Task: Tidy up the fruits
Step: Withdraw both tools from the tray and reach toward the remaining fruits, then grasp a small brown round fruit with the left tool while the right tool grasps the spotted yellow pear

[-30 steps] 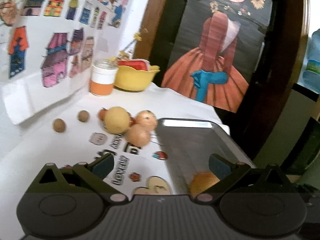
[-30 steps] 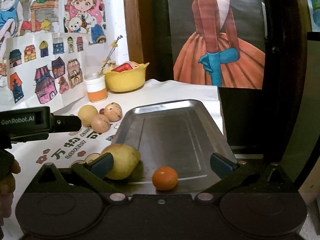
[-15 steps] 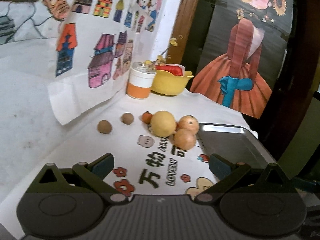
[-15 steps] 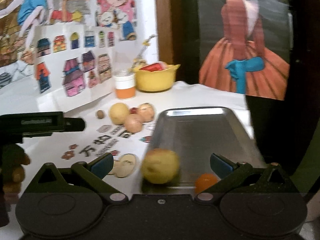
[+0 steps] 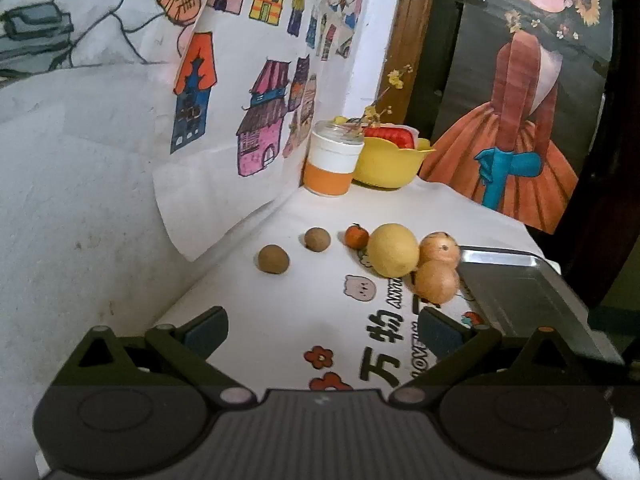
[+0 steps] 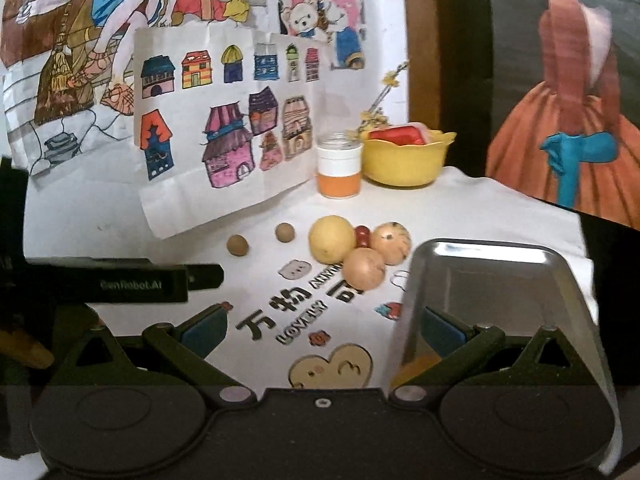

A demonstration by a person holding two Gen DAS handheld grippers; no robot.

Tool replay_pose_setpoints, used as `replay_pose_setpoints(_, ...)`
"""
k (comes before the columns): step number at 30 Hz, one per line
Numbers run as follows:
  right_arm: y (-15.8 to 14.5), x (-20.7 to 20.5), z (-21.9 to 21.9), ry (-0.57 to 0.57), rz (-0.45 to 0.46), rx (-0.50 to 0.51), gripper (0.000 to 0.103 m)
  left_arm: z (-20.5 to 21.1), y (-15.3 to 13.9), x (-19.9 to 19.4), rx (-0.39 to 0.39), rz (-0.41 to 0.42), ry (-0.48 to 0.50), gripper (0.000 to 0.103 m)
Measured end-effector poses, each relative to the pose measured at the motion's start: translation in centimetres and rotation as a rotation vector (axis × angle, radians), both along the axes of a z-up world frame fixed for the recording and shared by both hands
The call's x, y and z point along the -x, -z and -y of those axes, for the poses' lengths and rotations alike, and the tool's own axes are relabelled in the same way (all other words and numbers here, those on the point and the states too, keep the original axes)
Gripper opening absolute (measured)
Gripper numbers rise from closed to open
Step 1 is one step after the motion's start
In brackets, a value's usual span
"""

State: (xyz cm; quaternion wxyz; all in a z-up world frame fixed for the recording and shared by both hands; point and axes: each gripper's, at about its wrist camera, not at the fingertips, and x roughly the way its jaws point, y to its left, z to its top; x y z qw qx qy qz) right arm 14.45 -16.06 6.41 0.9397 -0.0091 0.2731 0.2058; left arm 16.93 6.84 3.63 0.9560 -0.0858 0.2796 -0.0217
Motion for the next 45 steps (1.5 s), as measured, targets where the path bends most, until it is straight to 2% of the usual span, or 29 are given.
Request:
replay_pose_setpoints(9,-0.5,-5.8,0.0,-0.032,-0.126,-0.106,0.102,0.1,0.7,-2.6,-0.031,-0.018,0.011,0.102)
replay_pose_setpoints(17,0.6,-10.3,-0.9,-0.048,-0.143,-0.081,0.102,-0.1,1.7,-5.1,-0.069,-0.049,0.016,0.102)
replay_pose_setpoints(26,2.8,-14.1,-1.3,-0.058,-0.221,-0.062,0.102,-0.2,2.6,-7.4,-0.096,-0.078,0.01,0.102)
replay_pose_setpoints(34,4.3,-16.4,-1.6,-0.048,-0.301,-0.097,0.091,0.3,3.0,-9.2,-0.144,-0.086,-0.005,0.102)
replay_pose_setpoints(38,4.6,-17.0,-1.8,-0.027,-0.33,-0.1,0.09,0.3,3.2,-9.9,-0.144,-0.088,-0.008,0.102)
replay_pose_setpoints(41,4.7,-17.4,-1.9,-0.013,-0.345,-0.098,0.089,0.1,3.4,-10.4,-0.139,-0.09,-0.012,0.098)
replay_pose_setpoints(45,5.2,-18.0,-1.8,0.02,-0.384,-0.091,0.081,-0.1,3.5,-10.7,-0.122,-0.098,-0.011,0.092)
